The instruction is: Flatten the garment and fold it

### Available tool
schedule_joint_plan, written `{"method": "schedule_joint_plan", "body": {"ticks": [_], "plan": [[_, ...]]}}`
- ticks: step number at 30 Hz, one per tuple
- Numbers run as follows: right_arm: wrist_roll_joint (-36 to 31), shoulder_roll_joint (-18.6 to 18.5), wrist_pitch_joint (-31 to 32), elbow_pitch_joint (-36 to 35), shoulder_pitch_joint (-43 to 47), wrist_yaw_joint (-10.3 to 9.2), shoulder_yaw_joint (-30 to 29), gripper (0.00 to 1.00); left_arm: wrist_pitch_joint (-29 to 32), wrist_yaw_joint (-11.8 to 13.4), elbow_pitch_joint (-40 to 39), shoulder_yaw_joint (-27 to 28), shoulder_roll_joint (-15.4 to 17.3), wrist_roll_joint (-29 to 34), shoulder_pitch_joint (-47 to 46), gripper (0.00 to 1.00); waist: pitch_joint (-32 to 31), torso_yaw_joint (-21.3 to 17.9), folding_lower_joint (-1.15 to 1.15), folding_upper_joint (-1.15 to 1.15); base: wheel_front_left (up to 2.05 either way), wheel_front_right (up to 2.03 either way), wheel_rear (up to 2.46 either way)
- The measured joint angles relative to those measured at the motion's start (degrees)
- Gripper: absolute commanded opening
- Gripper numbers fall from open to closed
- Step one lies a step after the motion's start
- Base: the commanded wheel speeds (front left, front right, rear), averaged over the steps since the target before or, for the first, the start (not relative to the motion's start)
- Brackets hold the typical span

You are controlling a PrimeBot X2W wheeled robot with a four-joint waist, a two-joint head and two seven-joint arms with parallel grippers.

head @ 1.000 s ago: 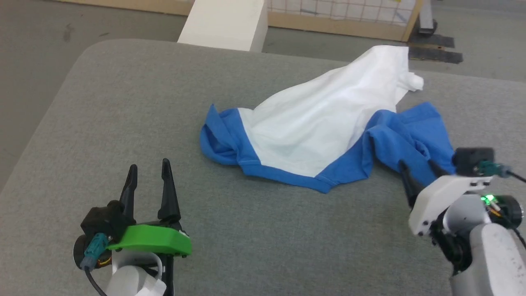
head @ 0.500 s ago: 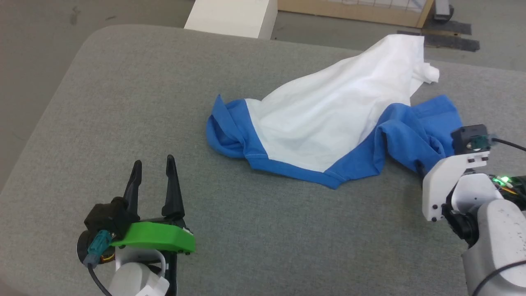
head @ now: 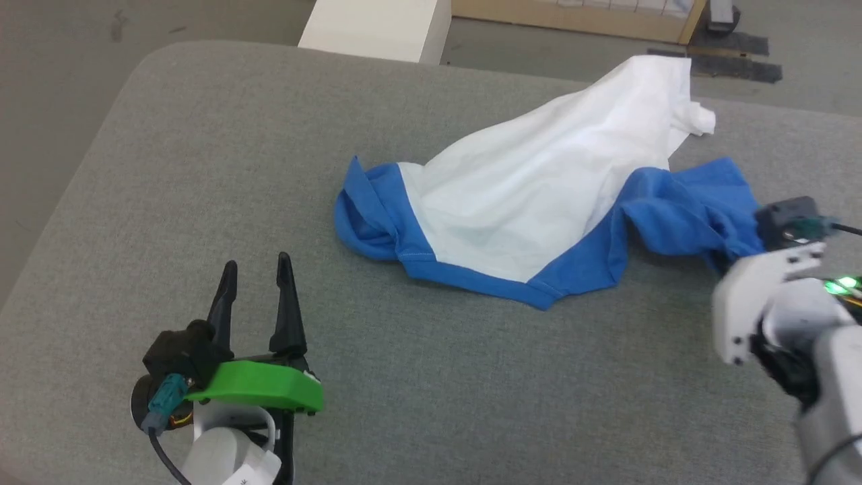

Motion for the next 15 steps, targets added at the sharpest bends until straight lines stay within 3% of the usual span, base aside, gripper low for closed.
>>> {"method": "schedule_joint_plan", "body": {"ticks": [3, 6, 10, 13, 14, 15], "plan": [[2.25, -7.72, 3.02, -4.65, 6.11, 0.01, -2.57, 0.0, 0.0, -0.02, 0.33, -0.14, -0.01, 0.02, 0.0, 1.0, -1.33, -0.54, 0.0, 0.0, 0.0, 0.0, 0.0], [2.22, -12.32, 5.3, -5.27, 10.51, 0.01, -8.78, 0.0, 0.0, -0.2, 0.48, -0.03, -0.01, 0.05, 0.01, 1.0, -2.04, -1.11, 0.0, 0.0, 0.0, 0.0, 0.0], [-0.3, -14.67, 5.24, -3.32, 12.39, 0.01, -19.54, 0.0, 0.0, -0.34, 0.46, 0.22, 0.0, 0.08, 0.03, 1.0, -2.42, -2.03, 0.0, 0.0, 0.0, 0.0, 0.0], [-1.29, -13.62, 4.72, -1.71, 12.27, 0.01, -22.31, 0.0, 0.0, -0.35, 0.43, 0.58, 0.04, 0.08, 0.04, 1.0, -2.44, -2.69, 0.0, 0.0, 0.0, 0.0, 0.0], [-1.47, -12.47, 4.21, -1.33, 12.21, 0.01, -22.56, 0.1, 0.0, -0.35, 0.43, 0.64, 0.05, 0.08, 0.05, 1.0, -2.44, -2.93, 0.0, 0.0, 0.0, 0.0, 0.0], [-1.38, -11.34, 3.85, -1.1, 12.17, 0.01, -22.37, 0.98, 0.0, -0.35, 0.44, 0.67, 0.07, 0.08, 0.06, 1.0, -2.43, -3.15, 0.0, 0.0, 0.0, 0.0, 0.0]]}}
